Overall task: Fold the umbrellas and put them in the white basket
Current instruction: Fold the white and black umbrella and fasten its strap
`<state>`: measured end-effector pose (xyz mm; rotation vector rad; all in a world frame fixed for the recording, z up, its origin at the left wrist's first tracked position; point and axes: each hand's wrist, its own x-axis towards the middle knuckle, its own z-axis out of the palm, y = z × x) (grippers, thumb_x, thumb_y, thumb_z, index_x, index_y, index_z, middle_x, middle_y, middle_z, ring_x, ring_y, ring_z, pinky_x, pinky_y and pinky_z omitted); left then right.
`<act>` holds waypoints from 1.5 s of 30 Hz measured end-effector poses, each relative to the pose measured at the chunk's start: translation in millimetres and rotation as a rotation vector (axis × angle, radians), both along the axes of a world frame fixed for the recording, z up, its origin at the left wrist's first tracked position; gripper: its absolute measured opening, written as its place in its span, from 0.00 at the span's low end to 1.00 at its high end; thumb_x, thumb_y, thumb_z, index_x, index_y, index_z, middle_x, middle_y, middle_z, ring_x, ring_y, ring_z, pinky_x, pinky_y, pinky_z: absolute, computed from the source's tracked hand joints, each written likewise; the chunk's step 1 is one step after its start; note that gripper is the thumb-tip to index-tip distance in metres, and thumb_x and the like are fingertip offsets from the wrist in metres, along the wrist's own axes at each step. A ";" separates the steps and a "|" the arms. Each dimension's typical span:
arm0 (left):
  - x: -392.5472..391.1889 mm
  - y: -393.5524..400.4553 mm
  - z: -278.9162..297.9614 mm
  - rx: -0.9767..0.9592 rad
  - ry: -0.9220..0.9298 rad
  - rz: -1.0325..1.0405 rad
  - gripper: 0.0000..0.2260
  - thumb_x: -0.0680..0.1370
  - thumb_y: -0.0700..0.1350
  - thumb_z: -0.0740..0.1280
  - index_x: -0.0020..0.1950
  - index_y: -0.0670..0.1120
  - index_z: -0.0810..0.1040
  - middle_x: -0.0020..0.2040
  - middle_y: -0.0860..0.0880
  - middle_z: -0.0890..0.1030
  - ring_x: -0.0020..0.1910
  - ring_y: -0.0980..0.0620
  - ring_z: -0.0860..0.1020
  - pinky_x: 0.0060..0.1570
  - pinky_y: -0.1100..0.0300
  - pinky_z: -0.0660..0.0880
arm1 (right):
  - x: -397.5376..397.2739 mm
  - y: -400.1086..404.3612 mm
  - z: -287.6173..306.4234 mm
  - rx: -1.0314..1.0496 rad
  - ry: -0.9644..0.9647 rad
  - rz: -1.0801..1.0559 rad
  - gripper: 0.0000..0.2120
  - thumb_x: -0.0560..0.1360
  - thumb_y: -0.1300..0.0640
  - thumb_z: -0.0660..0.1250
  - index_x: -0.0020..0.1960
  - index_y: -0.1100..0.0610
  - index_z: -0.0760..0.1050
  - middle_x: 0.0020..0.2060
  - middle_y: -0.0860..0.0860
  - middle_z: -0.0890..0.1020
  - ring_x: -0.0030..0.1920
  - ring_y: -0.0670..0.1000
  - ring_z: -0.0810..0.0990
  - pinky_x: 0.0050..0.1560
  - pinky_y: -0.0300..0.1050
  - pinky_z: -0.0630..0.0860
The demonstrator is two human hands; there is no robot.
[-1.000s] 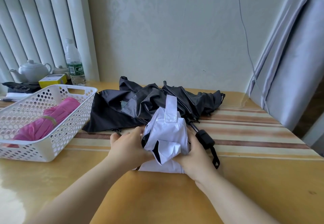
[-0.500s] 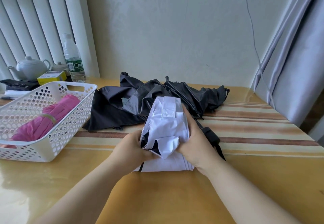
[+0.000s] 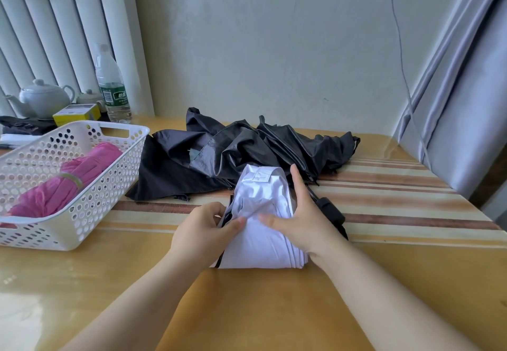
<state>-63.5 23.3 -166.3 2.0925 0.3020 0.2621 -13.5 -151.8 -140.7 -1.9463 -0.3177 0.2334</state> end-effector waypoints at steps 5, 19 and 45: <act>-3.0 1.8 -1.7 -0.021 0.004 -0.058 0.13 0.68 0.61 0.70 0.40 0.55 0.73 0.32 0.56 0.80 0.31 0.51 0.77 0.36 0.52 0.73 | 13.4 11.8 9.4 0.058 -0.073 -0.008 0.52 0.67 0.62 0.78 0.77 0.40 0.49 0.75 0.40 0.60 0.70 0.37 0.59 0.56 0.29 0.66; -6.5 -8.9 6.3 0.074 0.075 0.070 0.15 0.72 0.51 0.69 0.55 0.57 0.67 0.39 0.50 0.82 0.38 0.50 0.79 0.39 0.52 0.76 | 6.1 0.3 16.5 -0.535 0.090 -0.084 0.47 0.74 0.38 0.66 0.79 0.54 0.42 0.76 0.53 0.60 0.70 0.55 0.69 0.59 0.46 0.70; -28.0 10.0 61.5 1.092 0.382 -0.447 0.25 0.70 0.73 0.58 0.40 0.51 0.74 0.43 0.53 0.83 0.43 0.56 0.73 0.45 0.60 0.58 | -65.3 -23.0 -15.6 -0.085 -0.110 0.092 0.07 0.78 0.52 0.66 0.49 0.40 0.71 0.43 0.34 0.79 0.45 0.27 0.75 0.41 0.22 0.67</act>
